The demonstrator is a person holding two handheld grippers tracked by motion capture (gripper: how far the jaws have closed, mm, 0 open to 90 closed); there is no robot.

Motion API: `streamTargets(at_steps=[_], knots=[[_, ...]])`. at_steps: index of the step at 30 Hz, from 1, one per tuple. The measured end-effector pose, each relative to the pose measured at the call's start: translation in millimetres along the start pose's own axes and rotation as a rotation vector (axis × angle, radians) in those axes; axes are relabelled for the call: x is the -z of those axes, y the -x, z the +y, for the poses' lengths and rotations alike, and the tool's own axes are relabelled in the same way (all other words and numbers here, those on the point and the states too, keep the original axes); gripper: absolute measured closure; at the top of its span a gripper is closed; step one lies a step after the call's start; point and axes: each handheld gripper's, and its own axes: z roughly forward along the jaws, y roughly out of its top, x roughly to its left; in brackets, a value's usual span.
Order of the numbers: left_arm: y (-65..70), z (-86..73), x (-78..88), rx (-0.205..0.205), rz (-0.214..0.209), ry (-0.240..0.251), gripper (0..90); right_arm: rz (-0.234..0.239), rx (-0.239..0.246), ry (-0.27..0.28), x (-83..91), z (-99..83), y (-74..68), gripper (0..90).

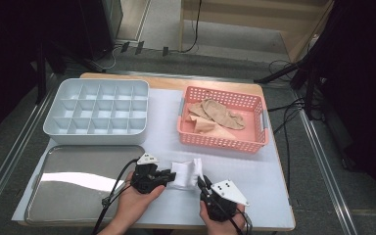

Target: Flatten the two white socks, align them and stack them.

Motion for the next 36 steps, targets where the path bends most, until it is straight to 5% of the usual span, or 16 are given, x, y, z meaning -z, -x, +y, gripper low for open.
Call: streamTargets(at_steps=[7, 10, 18, 23, 25, 28, 31, 36], knots=[[0.0, 0.0, -0.2, 0.001, 0.0, -0.001, 75.2, 0.06, 0.064, -0.006, -11.4, 4.1, -23.4, 81.3], [-0.7, -0.1, 0.5, -0.002, -0.002, -0.002, 75.1, 0.061, 0.055, -0.008, -13.0, 5.5, -25.1, 81.4], [1.9, -2.0, 1.2, -0.029, 0.021, 0.004, 73.9, -0.065, -0.058, -0.08, -3.5, -5.0, 16.7, 81.4], [4.4, 0.8, 12.1, -0.016, 0.091, 0.063, 51.0, -0.029, -0.12, -0.102, -2.8, -10.9, 29.6, 81.2], [7.1, 2.9, 20.9, -0.031, 0.124, 0.107, 49.4, -0.028, -0.123, -0.1, -2.8, -9.8, 29.6, 81.1], [17.9, 6.0, 25.3, -0.072, 0.083, 0.124, 60.9, -0.021, -0.123, -0.096, -3.5, -8.9, 30.7, 81.1], [34.7, 7.5, 9.8, -0.118, 0.008, 0.053, 76.6, -0.013, -0.12, -0.087, -3.7, -7.8, 30.7, 81.0], [50.4, 9.5, -23.3, -0.129, 0.003, -0.024, 86.2, -0.004, -0.111, -0.077, -2.5, -6.0, 27.7, 80.7]])
